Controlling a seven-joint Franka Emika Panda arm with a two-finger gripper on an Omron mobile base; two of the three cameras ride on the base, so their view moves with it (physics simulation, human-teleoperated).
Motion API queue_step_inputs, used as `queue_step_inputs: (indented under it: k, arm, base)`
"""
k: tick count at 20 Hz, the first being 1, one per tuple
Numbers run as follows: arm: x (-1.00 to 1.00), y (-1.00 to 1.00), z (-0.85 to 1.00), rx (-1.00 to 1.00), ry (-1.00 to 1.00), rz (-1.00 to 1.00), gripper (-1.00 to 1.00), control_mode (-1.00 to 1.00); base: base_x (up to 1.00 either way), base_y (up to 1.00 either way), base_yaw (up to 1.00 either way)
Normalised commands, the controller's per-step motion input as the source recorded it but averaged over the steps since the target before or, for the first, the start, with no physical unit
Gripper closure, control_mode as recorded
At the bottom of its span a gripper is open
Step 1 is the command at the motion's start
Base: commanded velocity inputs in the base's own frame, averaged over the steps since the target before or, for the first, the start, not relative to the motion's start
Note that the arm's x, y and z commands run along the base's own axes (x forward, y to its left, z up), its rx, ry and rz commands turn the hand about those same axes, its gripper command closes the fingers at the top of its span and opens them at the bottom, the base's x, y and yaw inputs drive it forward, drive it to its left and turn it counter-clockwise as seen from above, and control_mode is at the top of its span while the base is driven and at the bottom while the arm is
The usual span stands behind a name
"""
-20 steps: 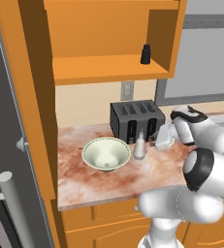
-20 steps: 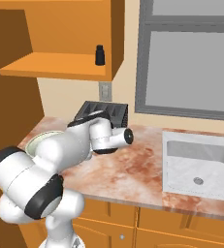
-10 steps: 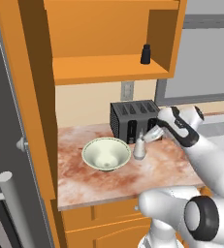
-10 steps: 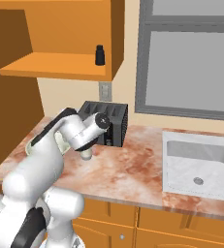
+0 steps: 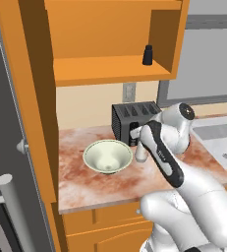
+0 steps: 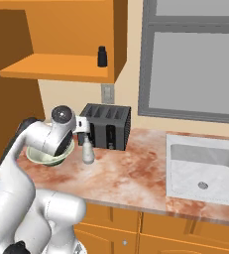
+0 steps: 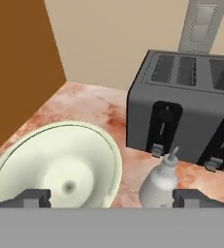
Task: Retrieve the bottle and the shaker from the cabinet and place them next to the mixing bowl on the counter. Then add garlic from the fridge to the mixing bowl.
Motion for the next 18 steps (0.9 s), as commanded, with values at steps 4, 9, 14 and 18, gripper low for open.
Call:
queue_step_inputs:
  k: [4, 9, 14, 18]
  arm:
    - [-0.36, 0.04, 0.85, -0.02, 0.02, -0.33, -1.0, -1.0]
    - [-0.3, 0.0, 0.96, -0.05, -0.01, -0.2, -1.0, -1.0]
    - [-0.64, 0.0, 0.9, 0.0, -0.15, -0.13, -1.0, -1.0]
    - [-0.52, 0.0, 0.96, 0.0, -0.18, -0.07, -1.0, -1.0]
  base:
    - [0.0, 0.0, 0.0]
    - [0.0, 0.0, 0.0]
    - [0.0, 0.0, 0.0]
    - [0.0, 0.0, 0.0]
